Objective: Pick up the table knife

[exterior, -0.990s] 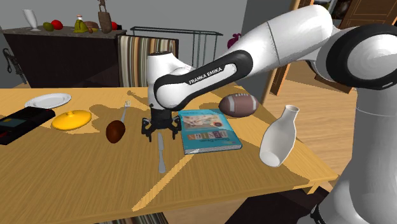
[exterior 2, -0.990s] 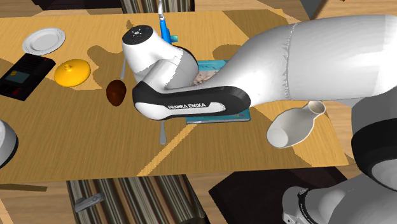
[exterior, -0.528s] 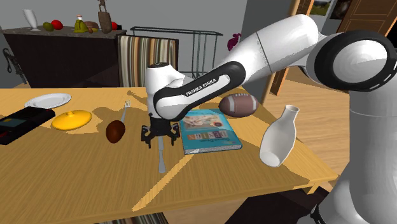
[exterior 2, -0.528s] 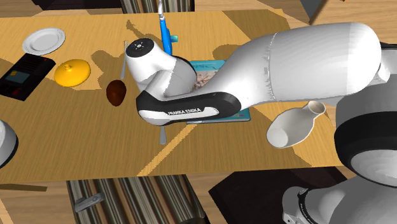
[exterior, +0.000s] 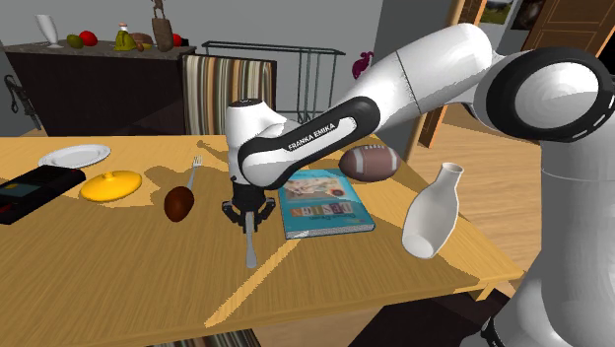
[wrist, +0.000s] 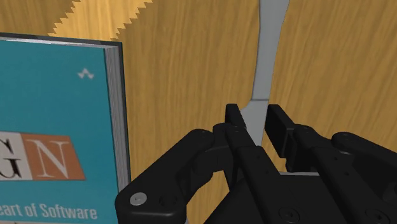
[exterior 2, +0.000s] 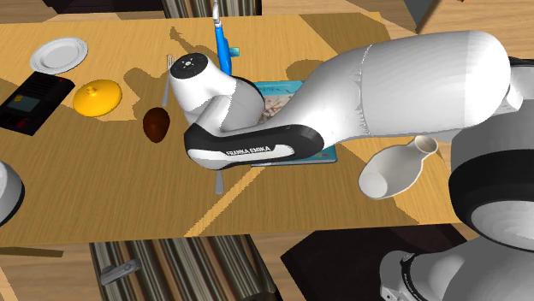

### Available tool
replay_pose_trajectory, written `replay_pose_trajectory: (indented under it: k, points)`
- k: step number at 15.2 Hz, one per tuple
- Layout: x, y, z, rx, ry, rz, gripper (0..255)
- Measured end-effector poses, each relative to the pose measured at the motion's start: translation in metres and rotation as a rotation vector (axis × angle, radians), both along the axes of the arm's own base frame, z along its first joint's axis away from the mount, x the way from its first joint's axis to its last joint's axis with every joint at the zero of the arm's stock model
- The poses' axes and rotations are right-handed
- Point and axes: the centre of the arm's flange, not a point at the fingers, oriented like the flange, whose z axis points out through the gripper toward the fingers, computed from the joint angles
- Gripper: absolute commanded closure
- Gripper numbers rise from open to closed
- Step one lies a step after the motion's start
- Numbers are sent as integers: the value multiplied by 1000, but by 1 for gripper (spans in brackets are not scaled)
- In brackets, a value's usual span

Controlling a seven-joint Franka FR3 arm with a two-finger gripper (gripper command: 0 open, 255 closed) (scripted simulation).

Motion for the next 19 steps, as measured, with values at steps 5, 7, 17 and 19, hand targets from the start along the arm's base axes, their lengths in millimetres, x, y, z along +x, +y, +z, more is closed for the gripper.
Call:
replay_pose_trajectory:
  k: [5, 7, 17, 19]
  points:
    - [-1, 1, 7, 0, 0, 0, 255]
    - [0, 1, 16, 0, 0, 0, 255]
    - [0, 1, 70, 0, 0, 0, 255]
    - [0, 1, 78, 0, -1, 0, 255]
